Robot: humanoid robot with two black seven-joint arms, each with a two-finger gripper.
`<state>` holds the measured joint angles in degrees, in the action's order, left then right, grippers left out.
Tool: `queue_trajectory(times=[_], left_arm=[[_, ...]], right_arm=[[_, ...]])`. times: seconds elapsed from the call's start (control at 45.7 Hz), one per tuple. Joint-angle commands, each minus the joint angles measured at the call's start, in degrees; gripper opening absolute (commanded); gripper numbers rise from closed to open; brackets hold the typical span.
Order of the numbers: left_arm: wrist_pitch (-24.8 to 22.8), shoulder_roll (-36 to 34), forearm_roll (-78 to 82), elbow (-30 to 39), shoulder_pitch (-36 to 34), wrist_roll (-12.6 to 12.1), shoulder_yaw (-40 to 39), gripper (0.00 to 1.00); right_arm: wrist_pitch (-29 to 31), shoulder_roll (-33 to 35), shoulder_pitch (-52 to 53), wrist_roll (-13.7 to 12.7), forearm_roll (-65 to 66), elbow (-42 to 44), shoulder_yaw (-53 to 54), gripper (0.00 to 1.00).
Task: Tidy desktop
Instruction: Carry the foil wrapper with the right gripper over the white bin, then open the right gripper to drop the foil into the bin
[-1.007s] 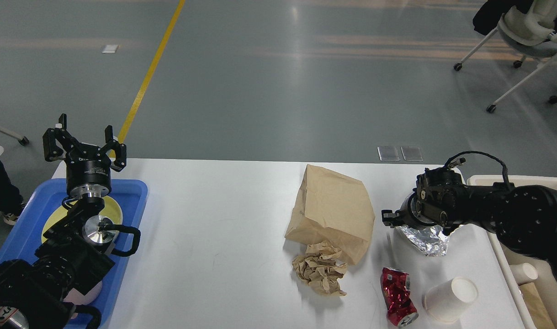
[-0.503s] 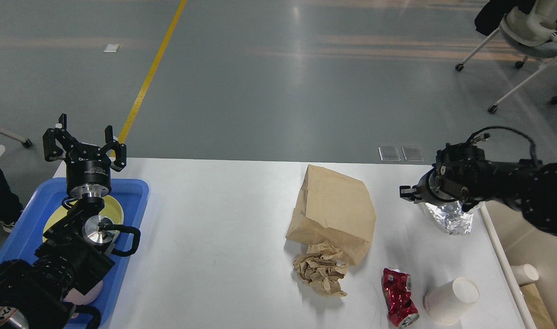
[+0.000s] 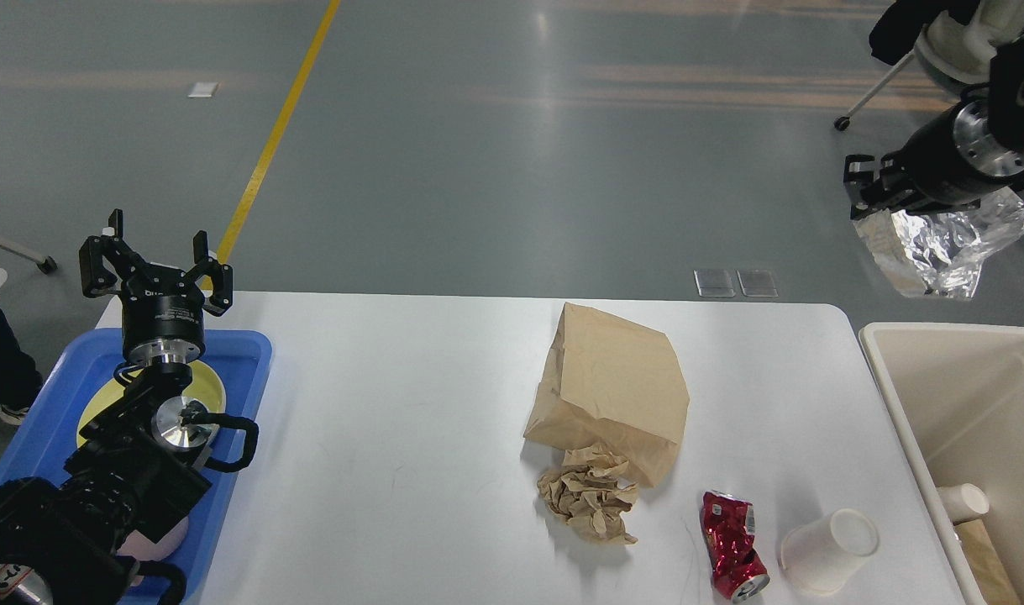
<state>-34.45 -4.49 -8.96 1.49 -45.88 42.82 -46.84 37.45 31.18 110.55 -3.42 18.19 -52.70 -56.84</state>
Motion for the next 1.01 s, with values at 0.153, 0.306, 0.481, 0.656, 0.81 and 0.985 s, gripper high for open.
queue_trajectory(times=[0.153, 0.306, 0.481, 0.656, 0.81, 0.985], left_arm=[[-0.1, 0.0, 0.0, 0.0, 0.0, 0.0, 0.0, 0.96], [-0.1, 0.0, 0.0, 0.0, 0.0, 0.0, 0.1, 0.96], [-0.1, 0.0, 0.0, 0.0, 0.0, 0.0, 0.0, 0.96], [-0.1, 0.0, 0.0, 0.0, 0.0, 0.0, 0.0, 0.96], [-0.1, 0.0, 0.0, 0.0, 0.0, 0.0, 0.0, 0.96], [-0.1, 0.0, 0.0, 0.0, 0.0, 0.0, 0.0, 0.96]], right_arm=[[-8.9, 1.5, -5.6, -0.2, 0.4, 2.8, -8.1, 0.0], [-20.2, 3.6, -18.8, -0.1, 0.3, 4.6, -9.2, 0.0], [-25.3, 4.5, -32.3, -0.1, -0.2, 10.1, -8.0, 0.0], [-29.0, 3.3, -43.3, -0.1, -0.2, 14.4, -5.7, 0.28], [-32.0, 3.0, -47.9, 0.2, -0.2, 16.8, -2.0, 0.89], [-31.8, 2.0, -49.3, 0.2, -0.2, 17.1, -0.7, 0.99]])
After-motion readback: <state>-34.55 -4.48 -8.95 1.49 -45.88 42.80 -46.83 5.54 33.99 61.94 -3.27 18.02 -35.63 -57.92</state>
